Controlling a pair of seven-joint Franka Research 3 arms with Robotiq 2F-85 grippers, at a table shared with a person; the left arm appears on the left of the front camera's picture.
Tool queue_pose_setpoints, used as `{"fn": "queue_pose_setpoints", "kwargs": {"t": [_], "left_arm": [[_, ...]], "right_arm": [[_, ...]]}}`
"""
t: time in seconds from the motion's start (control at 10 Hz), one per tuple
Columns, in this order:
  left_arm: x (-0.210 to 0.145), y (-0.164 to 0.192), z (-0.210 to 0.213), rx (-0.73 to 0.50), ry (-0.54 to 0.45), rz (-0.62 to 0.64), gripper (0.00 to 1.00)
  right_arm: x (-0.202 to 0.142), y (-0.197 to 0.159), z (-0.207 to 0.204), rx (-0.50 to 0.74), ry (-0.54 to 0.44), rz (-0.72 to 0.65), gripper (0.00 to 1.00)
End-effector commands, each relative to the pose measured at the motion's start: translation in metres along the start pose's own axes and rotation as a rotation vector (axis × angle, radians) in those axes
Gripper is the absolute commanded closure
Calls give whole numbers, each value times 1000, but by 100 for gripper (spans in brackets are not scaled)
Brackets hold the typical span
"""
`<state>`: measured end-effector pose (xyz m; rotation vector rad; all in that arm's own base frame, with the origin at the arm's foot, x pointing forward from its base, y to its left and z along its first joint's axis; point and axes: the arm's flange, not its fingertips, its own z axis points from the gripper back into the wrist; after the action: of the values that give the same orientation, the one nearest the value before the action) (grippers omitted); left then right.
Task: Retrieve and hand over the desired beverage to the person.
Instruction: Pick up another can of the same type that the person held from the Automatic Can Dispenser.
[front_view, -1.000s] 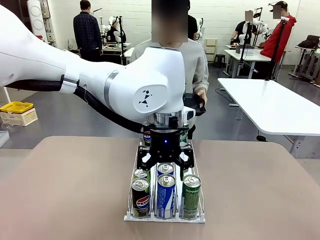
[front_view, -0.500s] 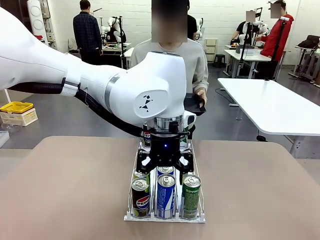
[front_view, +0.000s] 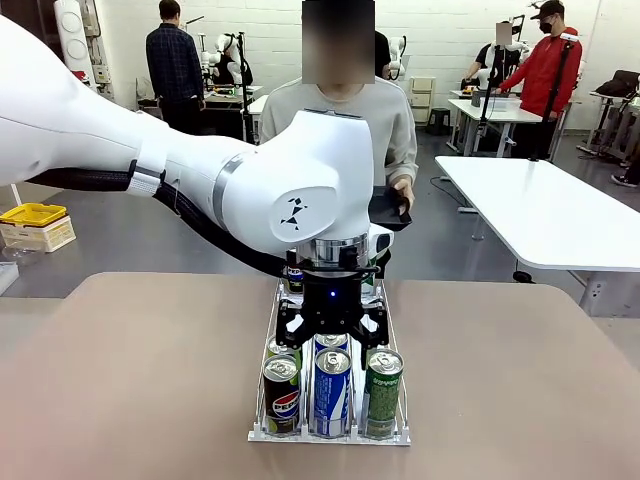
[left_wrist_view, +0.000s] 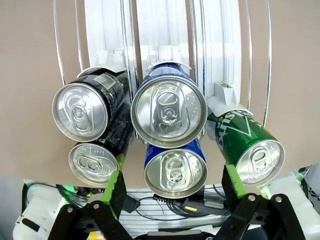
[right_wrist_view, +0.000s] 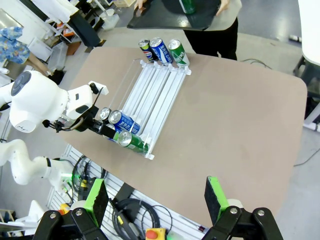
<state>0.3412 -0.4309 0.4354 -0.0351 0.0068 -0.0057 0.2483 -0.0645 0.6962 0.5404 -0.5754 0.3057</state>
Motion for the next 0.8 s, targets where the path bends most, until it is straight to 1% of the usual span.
{"fn": "queue_pose_setpoints", "kwargs": {"t": [0.0,0.7], "left_arm": [[2,0,-6,3,-26,-24,0],[8,0,-14,0,-2,-35,0]], "right_arm": [[1,0,0,29,-5,13,0],[1,0,0,29,-5,13,0]]}}
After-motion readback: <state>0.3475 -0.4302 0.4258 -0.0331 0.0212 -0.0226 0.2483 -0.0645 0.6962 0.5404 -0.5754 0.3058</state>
